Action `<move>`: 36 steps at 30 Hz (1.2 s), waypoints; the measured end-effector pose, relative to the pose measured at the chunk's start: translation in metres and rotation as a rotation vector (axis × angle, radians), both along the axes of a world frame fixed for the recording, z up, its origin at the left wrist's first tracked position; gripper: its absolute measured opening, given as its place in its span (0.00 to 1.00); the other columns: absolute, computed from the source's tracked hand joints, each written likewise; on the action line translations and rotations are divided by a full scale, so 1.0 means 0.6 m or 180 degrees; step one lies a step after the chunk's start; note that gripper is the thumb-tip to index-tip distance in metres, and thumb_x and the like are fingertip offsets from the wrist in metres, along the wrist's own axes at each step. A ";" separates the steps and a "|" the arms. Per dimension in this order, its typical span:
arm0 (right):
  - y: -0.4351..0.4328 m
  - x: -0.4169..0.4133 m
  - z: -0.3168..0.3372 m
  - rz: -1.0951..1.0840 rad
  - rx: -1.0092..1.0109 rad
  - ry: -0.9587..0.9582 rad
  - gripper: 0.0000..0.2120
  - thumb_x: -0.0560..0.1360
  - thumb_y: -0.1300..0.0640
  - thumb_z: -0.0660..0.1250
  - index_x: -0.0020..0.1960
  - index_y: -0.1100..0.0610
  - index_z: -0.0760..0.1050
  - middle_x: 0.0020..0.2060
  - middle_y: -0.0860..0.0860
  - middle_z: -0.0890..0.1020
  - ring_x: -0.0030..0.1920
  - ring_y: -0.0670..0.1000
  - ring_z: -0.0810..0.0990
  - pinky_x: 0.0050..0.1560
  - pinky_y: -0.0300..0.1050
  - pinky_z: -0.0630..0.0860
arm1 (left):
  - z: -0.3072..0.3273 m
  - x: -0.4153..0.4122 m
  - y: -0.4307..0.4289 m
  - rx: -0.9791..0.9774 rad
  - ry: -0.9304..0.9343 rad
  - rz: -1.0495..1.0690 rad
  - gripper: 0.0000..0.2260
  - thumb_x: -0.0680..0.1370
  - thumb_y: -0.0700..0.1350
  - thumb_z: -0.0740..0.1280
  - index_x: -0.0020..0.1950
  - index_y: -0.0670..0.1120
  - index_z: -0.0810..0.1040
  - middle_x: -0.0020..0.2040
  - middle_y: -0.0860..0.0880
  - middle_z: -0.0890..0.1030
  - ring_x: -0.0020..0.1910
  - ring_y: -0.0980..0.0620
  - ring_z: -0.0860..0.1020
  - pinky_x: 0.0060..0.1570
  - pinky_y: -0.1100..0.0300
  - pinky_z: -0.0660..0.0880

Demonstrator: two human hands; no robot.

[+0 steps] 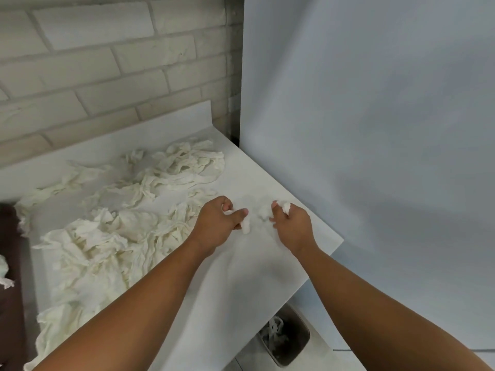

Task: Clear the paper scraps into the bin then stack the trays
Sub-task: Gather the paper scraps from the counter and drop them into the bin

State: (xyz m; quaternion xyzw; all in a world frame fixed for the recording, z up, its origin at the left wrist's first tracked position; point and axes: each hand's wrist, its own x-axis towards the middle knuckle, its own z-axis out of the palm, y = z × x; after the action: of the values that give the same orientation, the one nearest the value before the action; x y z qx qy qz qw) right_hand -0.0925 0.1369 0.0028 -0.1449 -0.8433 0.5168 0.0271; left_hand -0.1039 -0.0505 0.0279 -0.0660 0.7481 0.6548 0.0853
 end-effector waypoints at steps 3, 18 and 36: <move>0.019 0.019 0.015 -0.0059 -0.0347 -0.0039 0.12 0.77 0.55 0.62 0.47 0.53 0.85 0.41 0.48 0.85 0.43 0.49 0.83 0.49 0.49 0.82 | 0.001 0.016 0.016 0.0189 -0.0134 -0.0146 0.15 0.77 0.30 0.64 0.36 0.44 0.63 0.46 0.44 0.85 0.47 0.40 0.84 0.44 0.55 0.82; 0.188 0.219 0.087 -0.0084 -0.0220 0.0459 0.11 0.79 0.43 0.62 0.51 0.50 0.74 0.39 0.47 0.78 0.39 0.46 0.76 0.39 0.33 0.72 | 0.050 0.183 0.219 -0.0495 -0.0150 -0.0336 0.23 0.79 0.65 0.60 0.45 0.45 0.77 0.35 0.47 0.76 0.34 0.50 0.74 0.40 0.56 0.77; 0.225 0.409 -0.159 -0.0066 -0.0156 -0.0818 0.12 0.80 0.54 0.63 0.39 0.54 0.76 0.32 0.48 0.77 0.32 0.43 0.73 0.35 0.37 0.67 | -0.179 0.368 0.294 -0.1129 -0.0666 -0.1094 0.26 0.81 0.64 0.58 0.29 0.49 0.63 0.22 0.57 0.64 0.23 0.57 0.63 0.32 0.59 0.61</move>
State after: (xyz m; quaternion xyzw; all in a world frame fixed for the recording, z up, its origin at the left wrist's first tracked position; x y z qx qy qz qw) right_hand 0.1530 0.2722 -0.0924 -0.2193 -0.8254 0.5141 -0.0793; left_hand 0.1171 0.1258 -0.0795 -0.0193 0.8385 0.4789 0.2593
